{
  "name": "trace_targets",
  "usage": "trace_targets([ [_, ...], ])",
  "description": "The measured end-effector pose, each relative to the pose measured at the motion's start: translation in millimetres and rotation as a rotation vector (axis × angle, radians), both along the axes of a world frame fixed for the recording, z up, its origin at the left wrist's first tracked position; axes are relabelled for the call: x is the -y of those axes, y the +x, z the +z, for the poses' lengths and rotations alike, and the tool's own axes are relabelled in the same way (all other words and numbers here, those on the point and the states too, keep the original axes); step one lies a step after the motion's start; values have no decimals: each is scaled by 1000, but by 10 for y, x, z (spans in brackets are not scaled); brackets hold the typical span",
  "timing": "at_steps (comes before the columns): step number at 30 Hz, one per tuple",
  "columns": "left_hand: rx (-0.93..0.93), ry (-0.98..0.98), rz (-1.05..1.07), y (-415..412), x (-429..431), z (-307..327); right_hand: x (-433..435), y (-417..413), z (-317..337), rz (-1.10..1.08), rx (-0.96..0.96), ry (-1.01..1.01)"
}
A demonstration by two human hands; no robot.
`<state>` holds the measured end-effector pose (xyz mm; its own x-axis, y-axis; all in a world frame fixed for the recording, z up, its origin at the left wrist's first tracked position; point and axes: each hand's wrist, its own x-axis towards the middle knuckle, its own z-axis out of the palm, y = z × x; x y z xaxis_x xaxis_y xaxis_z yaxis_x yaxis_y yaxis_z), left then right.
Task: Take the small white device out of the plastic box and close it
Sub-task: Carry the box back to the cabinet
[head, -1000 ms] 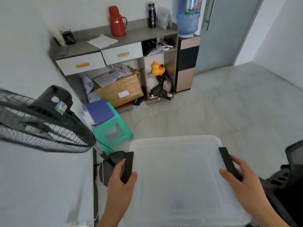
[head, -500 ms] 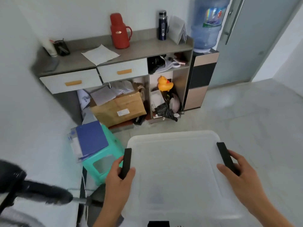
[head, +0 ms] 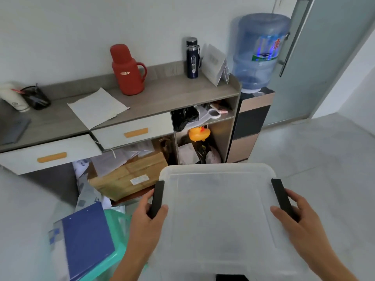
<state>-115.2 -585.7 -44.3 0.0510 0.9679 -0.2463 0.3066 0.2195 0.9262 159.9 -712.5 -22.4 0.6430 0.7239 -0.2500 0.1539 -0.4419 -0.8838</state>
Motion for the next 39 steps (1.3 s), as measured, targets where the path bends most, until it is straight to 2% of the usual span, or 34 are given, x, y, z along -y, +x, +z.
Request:
trace_targets([
  [6,3,10,106,617,-1030,-72,-1345,753,-68,80,-17,30],
  [15,-94,114,236,1107,-2476,300,-3380,1450,244,271,41,80],
  [24,-105,195,253,1064,-4013,465,-5030,1519,442,347,144,151],
  [29,-83,194,212,994,-4890,473,-5836,1448,469,366,228,84],
  [39,-98,139,140,963,-5880,288,-6751,1335,287,345,282,-26],
])
